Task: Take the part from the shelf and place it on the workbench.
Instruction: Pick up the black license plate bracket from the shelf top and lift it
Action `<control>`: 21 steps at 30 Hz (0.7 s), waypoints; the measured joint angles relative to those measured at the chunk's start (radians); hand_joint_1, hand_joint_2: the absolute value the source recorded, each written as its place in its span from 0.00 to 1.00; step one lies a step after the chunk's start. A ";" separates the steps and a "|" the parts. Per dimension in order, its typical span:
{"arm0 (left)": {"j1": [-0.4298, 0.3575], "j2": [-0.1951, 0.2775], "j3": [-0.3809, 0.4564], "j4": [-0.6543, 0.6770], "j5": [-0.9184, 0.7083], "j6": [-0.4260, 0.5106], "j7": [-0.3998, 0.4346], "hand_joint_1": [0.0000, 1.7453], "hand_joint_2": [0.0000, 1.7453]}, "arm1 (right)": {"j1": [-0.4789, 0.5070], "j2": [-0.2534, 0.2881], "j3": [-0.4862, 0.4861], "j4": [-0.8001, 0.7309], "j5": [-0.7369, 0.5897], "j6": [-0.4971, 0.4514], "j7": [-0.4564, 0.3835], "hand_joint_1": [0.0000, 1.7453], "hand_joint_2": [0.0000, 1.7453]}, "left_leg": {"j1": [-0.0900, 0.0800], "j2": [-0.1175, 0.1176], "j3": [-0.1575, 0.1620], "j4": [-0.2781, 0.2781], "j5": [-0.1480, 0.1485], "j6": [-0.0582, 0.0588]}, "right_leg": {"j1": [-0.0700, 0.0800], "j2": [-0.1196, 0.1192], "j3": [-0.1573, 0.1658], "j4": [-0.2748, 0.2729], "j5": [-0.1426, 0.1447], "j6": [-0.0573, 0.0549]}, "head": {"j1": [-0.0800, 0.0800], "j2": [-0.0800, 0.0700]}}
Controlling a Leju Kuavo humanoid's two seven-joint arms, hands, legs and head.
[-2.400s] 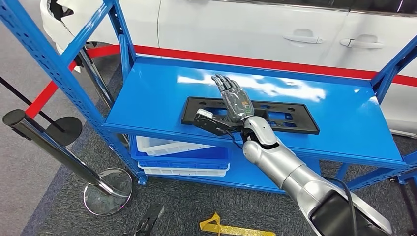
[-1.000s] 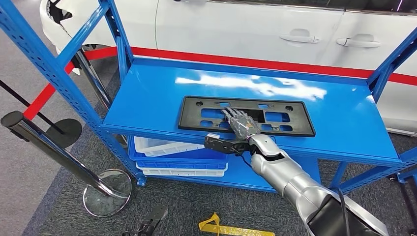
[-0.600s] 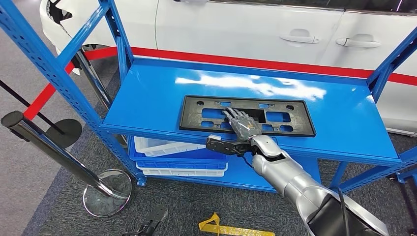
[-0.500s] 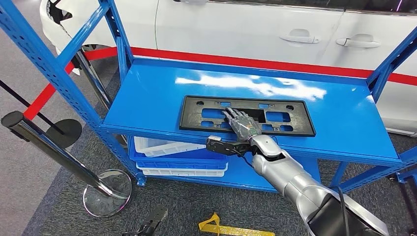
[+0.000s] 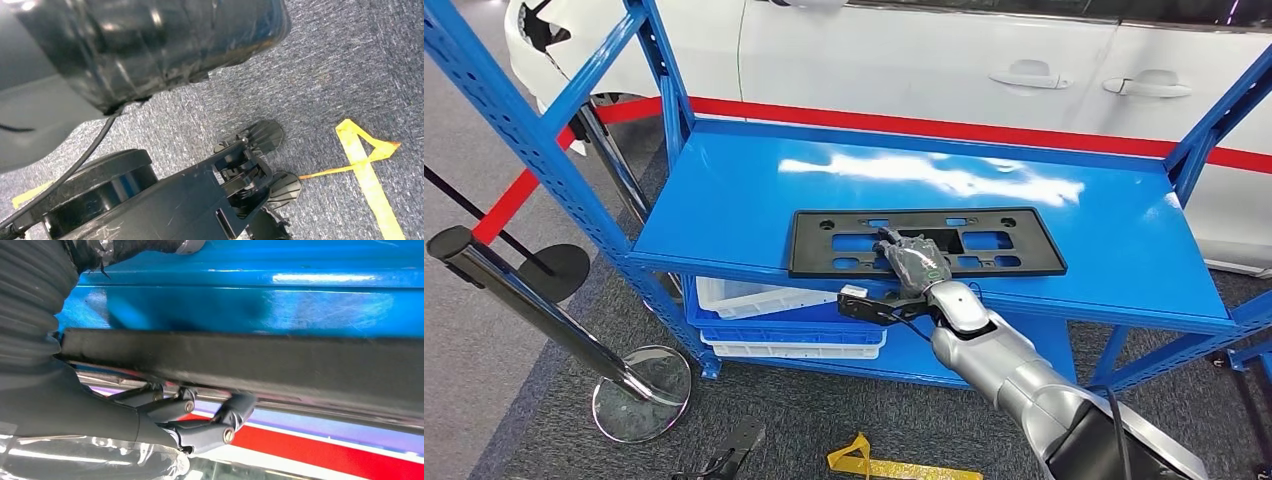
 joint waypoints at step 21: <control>0.000 0.001 -0.018 0.000 -0.122 0.116 0.004 0.00 0.00 | 0.070 -0.023 -0.003 -0.083 0.122 -0.274 0.014 1.00 1.00 | 0.000 0.000 -0.001 0.000 0.003 -0.002 | 0.000 0.001 -0.002 0.001 0.002 0.000 | 0.000 0.000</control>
